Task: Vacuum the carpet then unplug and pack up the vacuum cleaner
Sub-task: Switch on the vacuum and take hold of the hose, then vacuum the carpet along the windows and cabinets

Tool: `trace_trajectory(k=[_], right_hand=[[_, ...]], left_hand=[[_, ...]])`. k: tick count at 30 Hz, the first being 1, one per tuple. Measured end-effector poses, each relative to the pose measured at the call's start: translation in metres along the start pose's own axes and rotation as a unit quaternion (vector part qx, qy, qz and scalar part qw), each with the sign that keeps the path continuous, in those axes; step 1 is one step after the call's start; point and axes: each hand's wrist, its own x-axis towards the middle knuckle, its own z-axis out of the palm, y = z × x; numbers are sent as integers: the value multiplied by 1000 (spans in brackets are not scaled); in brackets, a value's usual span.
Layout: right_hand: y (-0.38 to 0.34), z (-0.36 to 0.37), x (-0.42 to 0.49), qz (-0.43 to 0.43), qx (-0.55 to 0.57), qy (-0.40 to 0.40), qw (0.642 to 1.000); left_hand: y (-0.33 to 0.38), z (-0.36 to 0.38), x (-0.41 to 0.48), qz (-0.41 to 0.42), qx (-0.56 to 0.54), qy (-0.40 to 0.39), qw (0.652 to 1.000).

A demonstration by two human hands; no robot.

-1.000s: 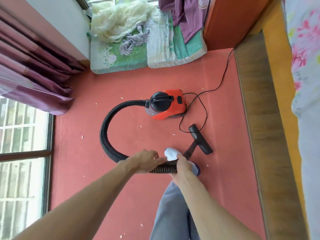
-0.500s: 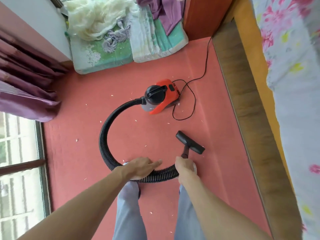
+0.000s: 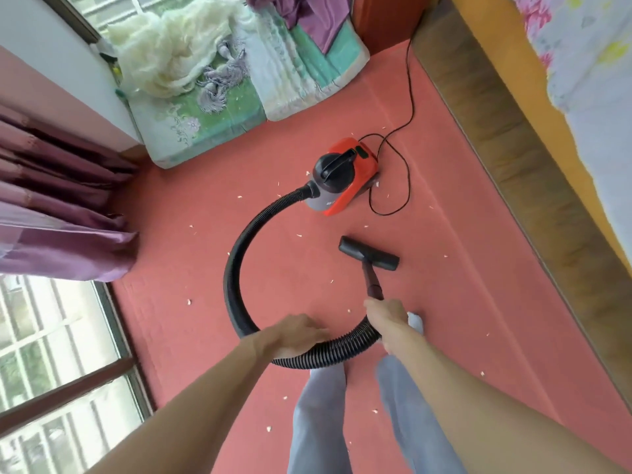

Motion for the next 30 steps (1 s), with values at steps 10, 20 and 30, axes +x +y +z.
trace_trajectory(k=[10,20,30], right_hand=[[-6,26,22,-49,-24,19,998],[-9,11,43,-90,-135,59,985],[-11,-21,45,-100,-145,56,983]], left_hand=[[-45,18,18,45,24,56,997],[-31,29,42,74,-35,24,996],[0,4,35,118,6,-23,993]])
